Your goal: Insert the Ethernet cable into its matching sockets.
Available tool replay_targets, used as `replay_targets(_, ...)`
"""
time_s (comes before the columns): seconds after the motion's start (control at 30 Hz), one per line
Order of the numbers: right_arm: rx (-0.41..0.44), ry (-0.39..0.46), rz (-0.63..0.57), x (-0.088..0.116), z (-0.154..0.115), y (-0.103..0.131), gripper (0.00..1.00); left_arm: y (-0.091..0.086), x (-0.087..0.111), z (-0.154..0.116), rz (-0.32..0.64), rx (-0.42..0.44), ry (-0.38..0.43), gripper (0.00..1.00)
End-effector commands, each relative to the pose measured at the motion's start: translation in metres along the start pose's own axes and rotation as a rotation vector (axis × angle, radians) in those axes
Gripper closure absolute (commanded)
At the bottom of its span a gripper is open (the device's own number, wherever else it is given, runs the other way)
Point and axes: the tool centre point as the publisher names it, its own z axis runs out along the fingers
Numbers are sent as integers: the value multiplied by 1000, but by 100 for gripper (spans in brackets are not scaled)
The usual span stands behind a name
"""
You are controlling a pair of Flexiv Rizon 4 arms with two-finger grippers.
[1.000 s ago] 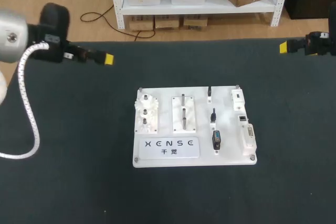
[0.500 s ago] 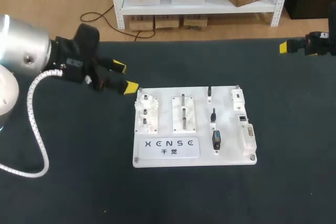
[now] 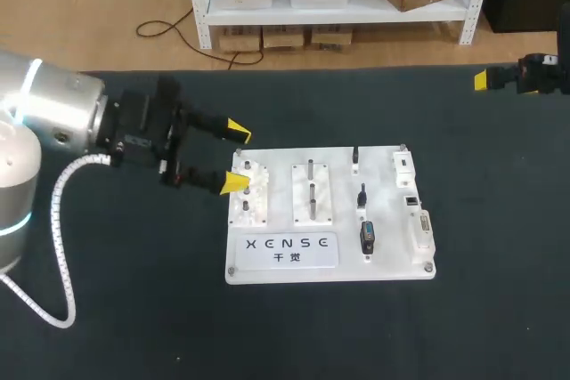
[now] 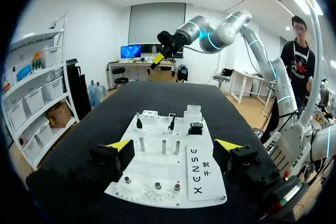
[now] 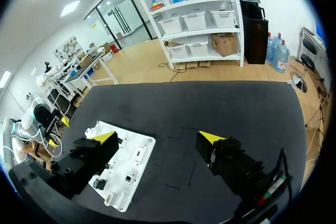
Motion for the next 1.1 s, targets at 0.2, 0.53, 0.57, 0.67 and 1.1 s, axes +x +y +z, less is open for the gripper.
replay_targets(0.2,-2,0,-1,0,0,0,0,-10,5,26,15,-33,-27,0)
replay_targets(0.53,-2,0,-1,0,0,0,0,-14,11,36,19,-57,15,0)
replay_targets(0.57,-2,0,-1,0,0,0,0,-14,11,36,19,-63,23,0)
replay_targets(0.67,-2,0,-1,0,0,0,0,-15,12,37,16,-81,42,0)
replay_targets(1.1,-2,0,-1,0,0,0,0,-15,12,37,16,-81,42,0)
